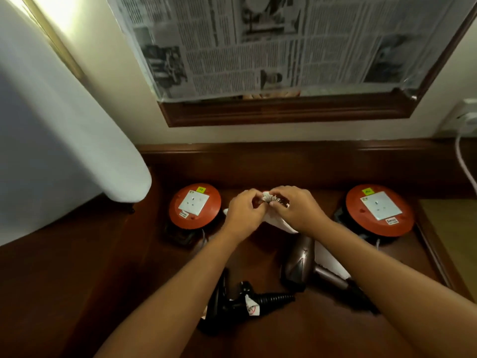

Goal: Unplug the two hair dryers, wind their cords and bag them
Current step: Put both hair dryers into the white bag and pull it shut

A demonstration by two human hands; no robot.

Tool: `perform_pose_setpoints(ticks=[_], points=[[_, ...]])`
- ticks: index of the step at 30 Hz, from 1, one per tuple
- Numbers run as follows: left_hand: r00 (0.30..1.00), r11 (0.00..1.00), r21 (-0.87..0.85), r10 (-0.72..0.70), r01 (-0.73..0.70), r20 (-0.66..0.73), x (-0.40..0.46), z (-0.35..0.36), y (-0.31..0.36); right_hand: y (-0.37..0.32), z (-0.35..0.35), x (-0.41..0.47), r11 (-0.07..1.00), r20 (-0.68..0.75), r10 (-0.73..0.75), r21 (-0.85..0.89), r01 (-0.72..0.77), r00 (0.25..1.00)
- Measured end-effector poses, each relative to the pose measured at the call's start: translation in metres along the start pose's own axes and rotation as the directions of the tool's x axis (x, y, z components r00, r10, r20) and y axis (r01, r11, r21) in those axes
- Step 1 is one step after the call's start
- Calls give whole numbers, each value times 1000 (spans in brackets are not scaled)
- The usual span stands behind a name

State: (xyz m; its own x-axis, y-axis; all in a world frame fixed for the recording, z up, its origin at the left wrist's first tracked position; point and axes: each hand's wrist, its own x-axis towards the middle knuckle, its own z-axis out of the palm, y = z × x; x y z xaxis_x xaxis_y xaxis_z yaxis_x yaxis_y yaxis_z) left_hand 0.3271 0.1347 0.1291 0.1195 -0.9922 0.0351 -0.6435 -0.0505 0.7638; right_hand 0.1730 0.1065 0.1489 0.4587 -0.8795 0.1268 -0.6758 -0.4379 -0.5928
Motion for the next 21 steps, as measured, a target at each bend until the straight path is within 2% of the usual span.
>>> perform_pose_setpoints(ticks=[6,11,17,21], points=[[993,993,-26,118,-119,-26,4,-20,34,-5,-34,5,990,-82,-142,-36,139,987],[981,980,41,194,-193,-16,1,-33,56,-11,-42,2,983,-136,-185,-4,186,973],[979,988,-81,117,-132,-168,0,-33,61,-21,-42,0,989,-358,-98,66,130,928],[980,982,-137,102,-126,-169,-1,-33,60,-21,-42,-1,983,-341,-24,165,84,940]])
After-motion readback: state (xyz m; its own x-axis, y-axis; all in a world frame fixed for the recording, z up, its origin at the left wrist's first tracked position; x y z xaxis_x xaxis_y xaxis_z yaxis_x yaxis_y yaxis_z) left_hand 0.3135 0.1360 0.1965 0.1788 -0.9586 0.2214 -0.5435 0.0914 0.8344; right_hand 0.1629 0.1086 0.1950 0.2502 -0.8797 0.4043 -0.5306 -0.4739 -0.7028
